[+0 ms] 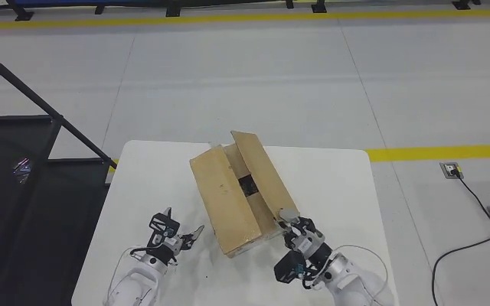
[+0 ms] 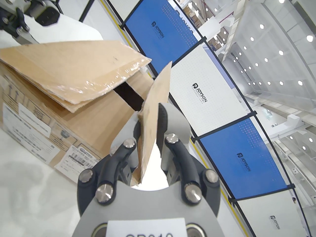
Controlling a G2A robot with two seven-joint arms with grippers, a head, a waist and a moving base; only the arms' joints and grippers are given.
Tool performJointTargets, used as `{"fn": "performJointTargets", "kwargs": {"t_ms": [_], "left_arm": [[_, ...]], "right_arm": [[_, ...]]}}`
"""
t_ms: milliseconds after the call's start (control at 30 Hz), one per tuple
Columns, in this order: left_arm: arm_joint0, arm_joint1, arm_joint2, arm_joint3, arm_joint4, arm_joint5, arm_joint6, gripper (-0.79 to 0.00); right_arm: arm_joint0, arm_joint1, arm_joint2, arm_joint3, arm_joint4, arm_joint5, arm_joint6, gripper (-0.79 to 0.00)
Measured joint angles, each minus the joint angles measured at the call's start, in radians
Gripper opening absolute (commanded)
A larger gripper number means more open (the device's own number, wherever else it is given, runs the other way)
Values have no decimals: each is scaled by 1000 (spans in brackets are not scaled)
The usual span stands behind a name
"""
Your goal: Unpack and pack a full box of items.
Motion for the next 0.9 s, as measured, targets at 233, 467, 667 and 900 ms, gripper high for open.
{"fn": "performJointTargets", "kwargs": {"t_ms": [233,467,667,900], "left_arm": [[-12,-4,50,-6,29,-29,3,0],[-20,-4,97,-12,70,-81,20,0],[-36,-8,144,-25,98,-101,10,0],[-51,-14,201,-44,120,-118,-1,0]], "right_arm": [[-74,18,79,-64,79,-30,-191,0],[-148,31,128,-110,83,-27,-249,0],[-177,37,141,-127,75,-38,-254,0],[-206,33,155,-150,169,-1,-139,0]]}}
